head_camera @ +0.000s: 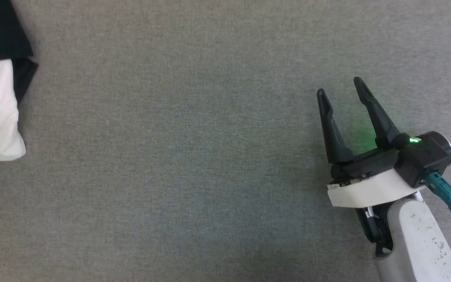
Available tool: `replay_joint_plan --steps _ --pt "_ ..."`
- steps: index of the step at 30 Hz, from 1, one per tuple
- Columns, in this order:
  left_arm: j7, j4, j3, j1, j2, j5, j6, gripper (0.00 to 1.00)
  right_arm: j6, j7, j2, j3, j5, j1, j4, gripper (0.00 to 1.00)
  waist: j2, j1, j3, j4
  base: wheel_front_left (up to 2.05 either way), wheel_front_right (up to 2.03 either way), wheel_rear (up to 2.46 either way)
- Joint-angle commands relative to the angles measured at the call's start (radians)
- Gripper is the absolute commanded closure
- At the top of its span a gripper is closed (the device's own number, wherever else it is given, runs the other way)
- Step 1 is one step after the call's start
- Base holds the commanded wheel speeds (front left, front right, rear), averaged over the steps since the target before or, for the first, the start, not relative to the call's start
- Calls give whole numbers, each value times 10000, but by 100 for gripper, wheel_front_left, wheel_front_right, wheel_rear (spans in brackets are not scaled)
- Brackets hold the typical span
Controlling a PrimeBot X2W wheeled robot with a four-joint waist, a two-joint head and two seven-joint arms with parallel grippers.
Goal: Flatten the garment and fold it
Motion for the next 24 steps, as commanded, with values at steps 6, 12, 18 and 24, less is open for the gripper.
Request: replay_joint_plan --steps 6,12,18,24 --pt "-3028 -403 -143 217 171 1482 -629 100 -17 -132 -1 -110 173 251 346 0 0 -1 -2164 332 0 0 0" --pt "-5407 -578 -544 -753 713 2659 -1230 100 -17 -218 -1 -303 522 721 599 0 0 -1 -3649 219 0 0 0" --pt "-5983 -1093 -1735 -1995 424 3313 -1644 100 -17 -214 -1 -678 695 1281 741 0 0 -1 -4697 -112 0 0 0" --pt "-5646 -1862 -3213 -2940 -671 3526 -1905 100 -17 -85 -1 -976 720 1674 691 0 0 -1 -5257 -697 0 0 0"
